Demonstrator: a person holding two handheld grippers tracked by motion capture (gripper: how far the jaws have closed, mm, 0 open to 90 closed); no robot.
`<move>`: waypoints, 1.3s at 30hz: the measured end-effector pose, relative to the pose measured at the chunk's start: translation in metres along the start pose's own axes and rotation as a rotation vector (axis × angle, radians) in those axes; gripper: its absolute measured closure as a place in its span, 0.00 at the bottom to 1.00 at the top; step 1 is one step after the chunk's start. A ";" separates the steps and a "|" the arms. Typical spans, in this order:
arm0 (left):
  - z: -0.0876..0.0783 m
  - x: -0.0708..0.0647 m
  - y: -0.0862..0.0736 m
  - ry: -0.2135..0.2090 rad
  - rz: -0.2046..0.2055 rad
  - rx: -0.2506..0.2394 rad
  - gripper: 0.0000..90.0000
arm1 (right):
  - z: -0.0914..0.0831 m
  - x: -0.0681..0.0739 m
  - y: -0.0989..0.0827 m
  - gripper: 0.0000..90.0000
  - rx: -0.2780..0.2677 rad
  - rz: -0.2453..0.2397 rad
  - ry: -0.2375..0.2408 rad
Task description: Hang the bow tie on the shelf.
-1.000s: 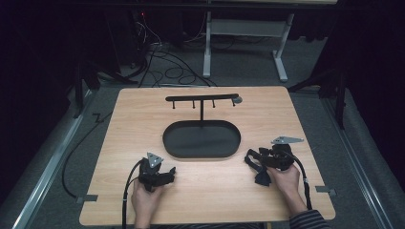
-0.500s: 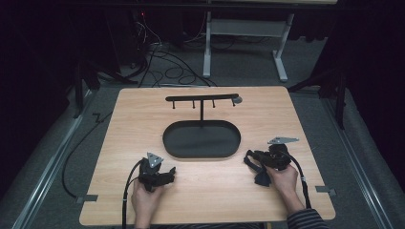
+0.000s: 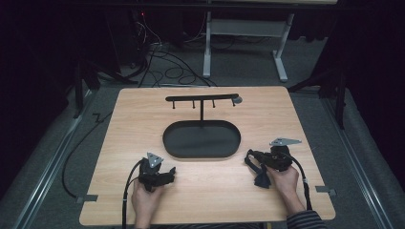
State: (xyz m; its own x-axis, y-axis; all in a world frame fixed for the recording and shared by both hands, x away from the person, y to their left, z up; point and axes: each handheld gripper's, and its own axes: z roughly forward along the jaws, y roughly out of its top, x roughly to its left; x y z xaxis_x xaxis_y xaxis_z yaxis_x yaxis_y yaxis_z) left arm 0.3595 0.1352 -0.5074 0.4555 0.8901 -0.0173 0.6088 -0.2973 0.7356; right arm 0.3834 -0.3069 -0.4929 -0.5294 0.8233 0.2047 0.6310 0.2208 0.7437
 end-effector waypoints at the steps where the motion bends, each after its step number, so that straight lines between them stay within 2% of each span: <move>1: 0.000 0.000 0.000 0.000 0.000 0.000 0.23 | 0.000 0.000 0.000 1.00 0.000 0.000 0.000; 7: 0.000 0.000 0.000 -0.001 0.002 0.001 0.23 | -0.010 0.006 0.000 1.00 -0.037 0.000 0.012; 14: 0.000 0.000 0.000 -0.001 0.002 0.001 0.23 | -0.026 0.012 0.007 1.00 -0.080 -0.026 0.016; 17: 0.000 0.000 0.000 -0.001 0.002 0.001 0.23 | -0.030 0.012 0.010 1.00 -0.088 -0.031 0.020; 19: 0.000 0.000 0.000 -0.001 0.002 0.001 0.23 | -0.032 0.013 0.013 1.00 -0.085 -0.026 0.045; 24: 0.000 0.000 0.000 -0.004 0.004 0.001 0.24 | -0.032 0.016 0.016 1.00 -0.096 -0.038 0.053; 29: 0.000 0.000 0.000 -0.005 0.004 0.001 0.23 | -0.038 0.022 0.027 1.00 -0.112 -0.064 0.045; 32: 0.000 -0.001 0.000 -0.007 0.009 0.004 0.23 | -0.041 0.024 0.033 1.00 -0.102 -0.078 0.027; 36: 0.000 -0.001 0.000 -0.006 0.009 0.003 0.23 | -0.051 0.030 0.043 1.00 -0.157 -0.107 0.021; 39: 0.000 -0.001 0.000 -0.006 0.009 0.003 0.23 | -0.051 0.030 0.045 1.00 -0.160 -0.108 0.022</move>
State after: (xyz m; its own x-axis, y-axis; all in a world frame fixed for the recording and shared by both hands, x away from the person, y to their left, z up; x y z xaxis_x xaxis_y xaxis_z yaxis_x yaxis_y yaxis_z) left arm 0.3589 0.1346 -0.5073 0.4648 0.8853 -0.0150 0.6068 -0.3062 0.7335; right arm 0.3669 -0.2988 -0.4212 -0.6022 0.7875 0.1306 0.4726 0.2198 0.8534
